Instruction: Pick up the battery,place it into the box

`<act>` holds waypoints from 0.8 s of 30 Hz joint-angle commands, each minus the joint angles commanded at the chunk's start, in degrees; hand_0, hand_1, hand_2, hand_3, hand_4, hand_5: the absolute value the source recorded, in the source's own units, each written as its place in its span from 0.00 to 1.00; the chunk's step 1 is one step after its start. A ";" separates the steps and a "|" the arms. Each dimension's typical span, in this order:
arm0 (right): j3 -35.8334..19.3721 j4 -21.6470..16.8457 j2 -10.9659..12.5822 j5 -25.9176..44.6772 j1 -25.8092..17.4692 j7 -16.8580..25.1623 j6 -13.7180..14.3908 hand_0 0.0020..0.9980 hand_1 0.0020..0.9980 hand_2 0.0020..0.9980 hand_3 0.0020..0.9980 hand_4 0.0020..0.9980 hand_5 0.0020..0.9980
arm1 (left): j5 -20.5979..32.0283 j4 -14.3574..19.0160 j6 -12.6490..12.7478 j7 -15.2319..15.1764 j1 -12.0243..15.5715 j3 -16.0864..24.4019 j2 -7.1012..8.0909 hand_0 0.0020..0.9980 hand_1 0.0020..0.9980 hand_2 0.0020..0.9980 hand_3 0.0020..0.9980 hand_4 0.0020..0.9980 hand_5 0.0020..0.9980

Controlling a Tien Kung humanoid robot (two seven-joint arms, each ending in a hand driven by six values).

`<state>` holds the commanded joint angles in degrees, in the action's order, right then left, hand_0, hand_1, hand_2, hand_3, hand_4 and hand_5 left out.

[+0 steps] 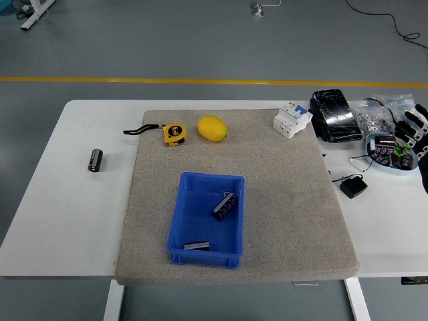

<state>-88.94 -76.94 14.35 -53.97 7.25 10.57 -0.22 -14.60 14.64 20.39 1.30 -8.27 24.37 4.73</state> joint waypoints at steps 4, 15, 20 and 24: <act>0.05 0.42 -0.24 -1.26 0.05 -0.39 0.25 0.79 0.78 0.82 0.87 1.00 0.86 | 0.72 -0.07 0.11 -0.28 -0.17 -0.31 -0.10 0.75 0.71 0.71 0.64 0.70 0.62; 0.06 0.73 -0.63 -3.23 0.33 -0.38 0.80 0.79 0.78 0.82 0.86 1.00 0.86 | 1.23 -0.12 0.31 -0.49 -0.32 -0.56 -0.12 0.75 0.71 0.71 0.64 0.70 0.62; 0.09 0.91 -0.64 -3.33 0.34 -0.30 0.97 0.79 0.78 0.82 0.86 1.00 0.86 | 1.27 -0.11 0.31 -0.48 -0.26 -0.59 -0.10 0.75 0.71 0.71 0.64 0.70 0.62; 0.33 0.92 -0.62 -3.59 0.31 -0.46 0.75 0.79 0.78 0.82 0.86 1.00 0.85 | 1.14 -0.15 0.35 -0.40 -0.17 -0.33 -0.09 0.75 0.71 0.71 0.64 0.70 0.62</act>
<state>-88.61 -76.02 13.73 -57.56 7.56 10.11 0.52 -13.46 14.49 20.74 0.90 -8.44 24.04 4.64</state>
